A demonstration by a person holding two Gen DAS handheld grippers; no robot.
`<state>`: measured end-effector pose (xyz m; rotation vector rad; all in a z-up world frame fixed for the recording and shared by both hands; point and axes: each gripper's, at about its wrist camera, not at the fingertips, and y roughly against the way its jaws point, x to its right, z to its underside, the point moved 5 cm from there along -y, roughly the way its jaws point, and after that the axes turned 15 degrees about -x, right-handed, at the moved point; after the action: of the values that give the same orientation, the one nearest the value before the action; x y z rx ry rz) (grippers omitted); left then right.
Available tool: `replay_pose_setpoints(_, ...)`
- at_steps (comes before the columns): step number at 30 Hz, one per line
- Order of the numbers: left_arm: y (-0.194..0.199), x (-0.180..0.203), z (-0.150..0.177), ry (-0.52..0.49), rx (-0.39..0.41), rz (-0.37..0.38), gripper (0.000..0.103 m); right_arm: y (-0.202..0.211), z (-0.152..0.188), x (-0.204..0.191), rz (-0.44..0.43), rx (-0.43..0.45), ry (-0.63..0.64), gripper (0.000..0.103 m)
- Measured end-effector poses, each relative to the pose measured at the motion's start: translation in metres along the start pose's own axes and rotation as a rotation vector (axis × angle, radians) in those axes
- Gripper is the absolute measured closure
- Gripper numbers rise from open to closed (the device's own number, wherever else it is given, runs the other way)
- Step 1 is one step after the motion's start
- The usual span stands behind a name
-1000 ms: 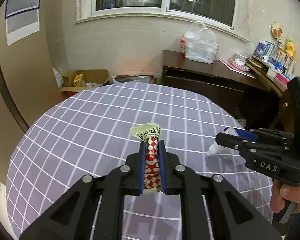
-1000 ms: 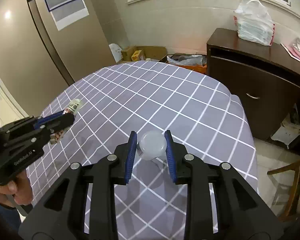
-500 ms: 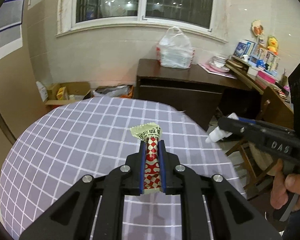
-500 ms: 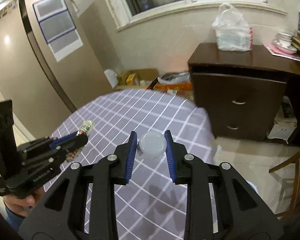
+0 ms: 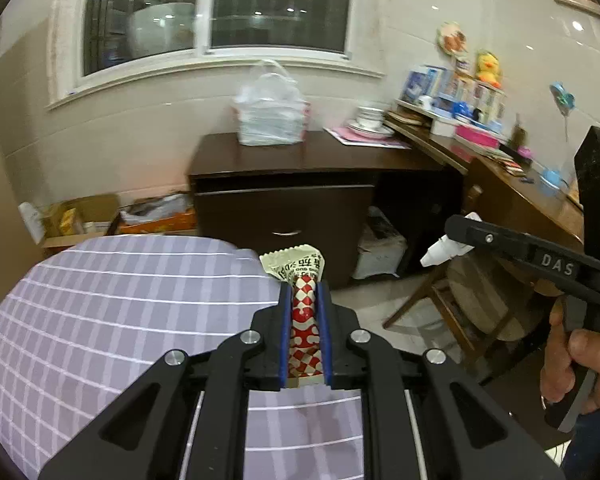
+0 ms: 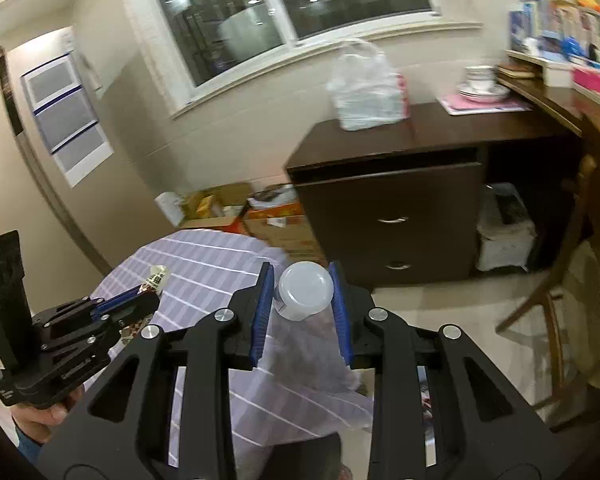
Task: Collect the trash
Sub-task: 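Carry the snack stick and white bottle to the wastebasket and release both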
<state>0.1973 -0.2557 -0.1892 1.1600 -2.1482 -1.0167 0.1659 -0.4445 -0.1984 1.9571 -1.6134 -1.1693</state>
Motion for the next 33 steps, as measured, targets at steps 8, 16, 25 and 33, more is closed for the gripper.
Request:
replay_pose_setpoints(8,-0.053,0.061,0.0,-0.064,-0.109,0.071,0.091,0.002,0.022,0.069,0.064,-0.024,-0.122,0.075)
replay_pose_setpoints(16,-0.123,0.1,0.007,-0.1,-0.259,0.095,0.091,-0.022,0.047,0.124,0.086,-0.09,-0.23,0.075)
replay_pose_setpoints(25,-0.184,0.128,0.012,-0.123,-0.4,0.115,0.075,-0.074,0.072,0.172,0.07,-0.197,-0.346,0.071)
replay_pose_setpoints(33,-0.177,0.109,0.003,-0.055,-0.37,0.066,0.013,-0.086,0.093,0.202,0.057,-0.221,-0.476,0.007)
